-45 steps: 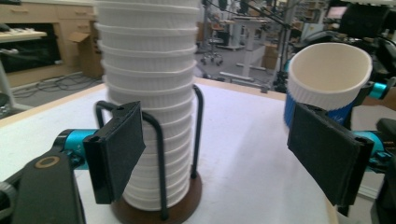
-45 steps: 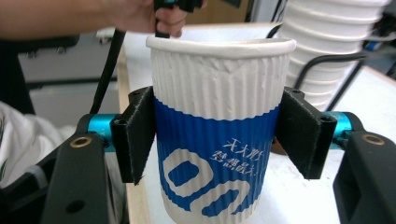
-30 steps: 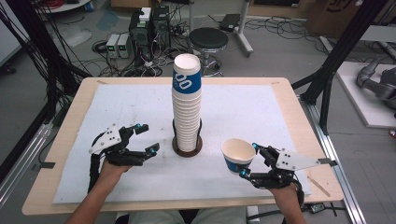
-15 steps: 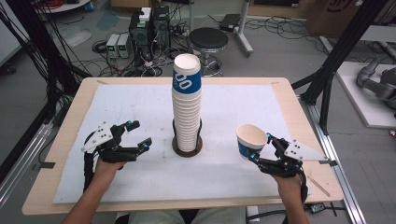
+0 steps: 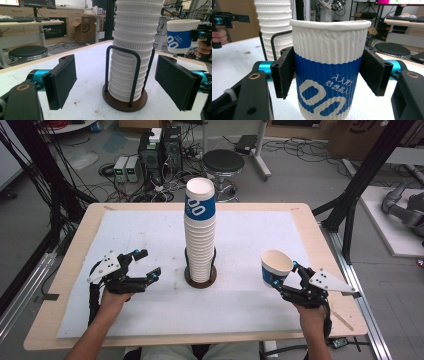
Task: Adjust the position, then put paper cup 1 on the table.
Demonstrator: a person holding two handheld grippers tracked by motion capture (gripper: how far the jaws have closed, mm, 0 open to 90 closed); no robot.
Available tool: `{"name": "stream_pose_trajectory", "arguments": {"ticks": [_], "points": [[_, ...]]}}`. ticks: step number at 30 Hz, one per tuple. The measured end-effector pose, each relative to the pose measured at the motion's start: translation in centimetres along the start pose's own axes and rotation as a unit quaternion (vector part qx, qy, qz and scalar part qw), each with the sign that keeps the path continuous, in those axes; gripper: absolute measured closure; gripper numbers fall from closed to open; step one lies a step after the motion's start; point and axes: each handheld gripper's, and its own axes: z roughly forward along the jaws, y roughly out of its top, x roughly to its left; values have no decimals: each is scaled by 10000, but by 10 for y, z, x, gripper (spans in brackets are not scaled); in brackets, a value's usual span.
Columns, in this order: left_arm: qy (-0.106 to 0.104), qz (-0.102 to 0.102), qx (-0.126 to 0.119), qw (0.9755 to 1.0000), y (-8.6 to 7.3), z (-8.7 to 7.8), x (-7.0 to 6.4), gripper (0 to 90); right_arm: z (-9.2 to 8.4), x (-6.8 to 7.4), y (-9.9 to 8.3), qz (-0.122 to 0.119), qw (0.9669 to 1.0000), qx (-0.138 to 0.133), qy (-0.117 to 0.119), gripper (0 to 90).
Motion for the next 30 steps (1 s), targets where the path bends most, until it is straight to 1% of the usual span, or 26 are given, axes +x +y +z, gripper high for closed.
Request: {"name": "stream_pose_trajectory", "arguments": {"ticks": [5, 7, 11, 13, 17, 18, 21, 22, 25, 30], "points": [[34, 11, -19, 10000, 1, -1, -1, 173, -4, -1, 0, -11, 9999, -16, -104, 326], [41, 28, -38, 10000, 1, -1, -1, 173, -6, -2, 0, 37, 9999, -41, -124, 326], [60, 6, -44, 10000, 1, 0, 1, 173, -8, -6, 0, 55, 9996, -75, -254, 326], [69, 7, -44, 10000, 1, -1, 2, 173, -9, -6, 0, 95, 9995, -55, -308, 326], [107, -15, -63, 9999, 0, 0, 3, 173, -9, -7, 0, 90, 9991, -40, -408, 326], [114, 3, -30, 9999, 0, 0, 3, 173, -9, -8, 0, 119, 9989, -29, -450, 326], [104, -2, -31, 9999, 0, 0, 2, 172, -5, -12, -2, 143, 9983, -31, -572, 326], [96, 13, -18, 10000, 0, 0, 2, 173, -4, -13, -2, 160, 9980, 7, -609, 326], [99, 0, -22, 9999, 0, 0, 2, 172, 3, -19, -3, 143, 9972, 49, -727, 326], [131, 32, -4, 9999, 0, 0, 1, 172, 16, -27, -6, 219, 9957, 107, -889, 326]]}}
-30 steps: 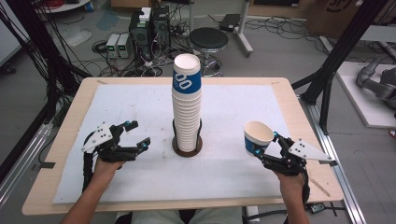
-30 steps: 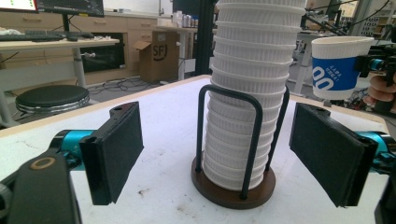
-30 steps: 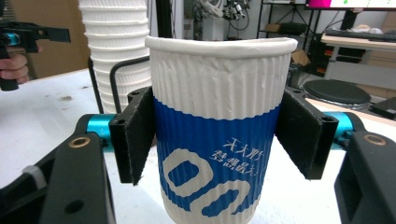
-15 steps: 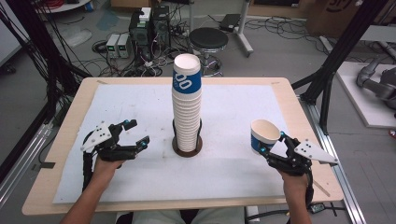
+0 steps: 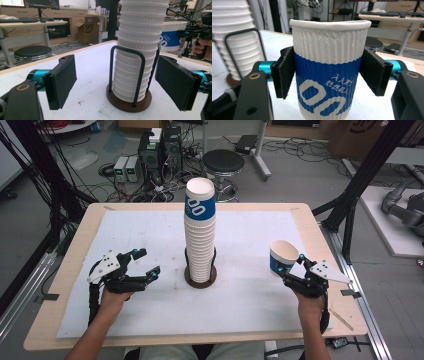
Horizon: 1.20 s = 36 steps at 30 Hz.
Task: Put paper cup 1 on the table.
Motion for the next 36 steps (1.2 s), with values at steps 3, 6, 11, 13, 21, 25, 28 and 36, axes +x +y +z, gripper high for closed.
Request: {"name": "stream_pose_trajectory", "arguments": {"ticks": [3, 6, 11, 13, 21, 25, 28, 36], "points": [[13, -28, -2, 10000, -1, 1, 1, 172, 10, -3, -2, 52, 10000, 57, -57, 326], [15, -31, -1, 10000, -1, 2, 2, 172, 20, -5, -3, 108, 9998, 72, -164, 326], [-18, -32, 5, 10000, -1, 2, 2, 172, 34, -9, -5, 275, 9990, 80, -350, 326], [-16, -31, 19, 10000, -1, 2, 1, 173, 38, -12, -7, 313, 9985, 133, -436, 326], [-31, -40, 20, 10000, -2, 2, 1, 172, 54, -22, -17, 448, 9951, 547, -687, 325], [-32, -36, 17, 10000, -2, 2, 1, 173, 60, -24, -25, 507, 9927, 848, -693, 323], [-21, -34, 19, 10000, -1, 2, 1, 172, 61, -26, -28, 558, 9920, 912, -674, 318], [-7, -50, 11, 10000, -2, 2, 1, 172, 56, -25, -27, 393, 9897, 1224, -626, 256]]}}
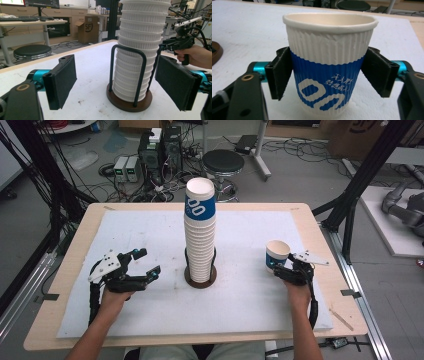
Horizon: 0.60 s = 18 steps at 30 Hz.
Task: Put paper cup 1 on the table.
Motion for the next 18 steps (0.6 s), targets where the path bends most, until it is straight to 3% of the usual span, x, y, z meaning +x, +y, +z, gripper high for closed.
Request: {"name": "stream_pose_trajectory", "arguments": {"ticks": [2, 4, 9, 18], "points": [[-3, 2, 9, 10000, 0, 0, 0, 173, -2, 0, 0, -34, 10000, 14, -12, 231], [-2, 8, 24, 10000, 0, 0, 0, 173, -3, -1, 0, 86, 9999, 19, 62, 203], [6, -9, 16, 10000, 0, 0, 0, 173, -8, 1, 1, 27, 9999, 82, 73, 202], [2, -29, -19, 10000, 0, -1, 2, 173, -27, -2, -4, 128, 9995, -59, 278, 199]]}}
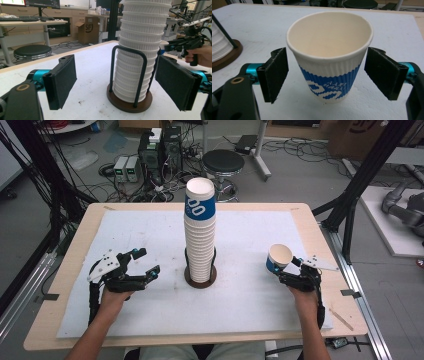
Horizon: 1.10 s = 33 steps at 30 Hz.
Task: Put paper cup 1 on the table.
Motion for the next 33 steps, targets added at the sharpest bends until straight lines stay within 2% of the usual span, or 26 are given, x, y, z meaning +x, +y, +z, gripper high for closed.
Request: {"name": "stream_pose_trajectory", "arguments": {"ticks": [7, 13, 18, 22, 27, 33], "points": [[-9, -80, 25, 10000, 0, 0, 1, 172, -28, 5, 1, -138, 9998, -148, 25, 180], [-25, -157, 35, 9999, 0, 0, 1, 166, -45, 16, 4, -300, 9988, -212, 318, 180], [-28, -132, 39, 9999, 1, -1, -1, 167, -53, 29, 7, -520, 9970, -209, 532, 181], [-42, -126, 40, 9999, 1, -1, -1, 167, -57, 38, 12, -687, 9950, -307, 663, 181], [-100, -136, 57, 9998, 1, 1, -2, 167, -60, 46, 17, -758, 9932, -414, 784, 181], [-92, -149, -3, 9998, 5, -5, -4, 167, -54, 50, 19, -782, 9922, -340, 908, 181]]}}
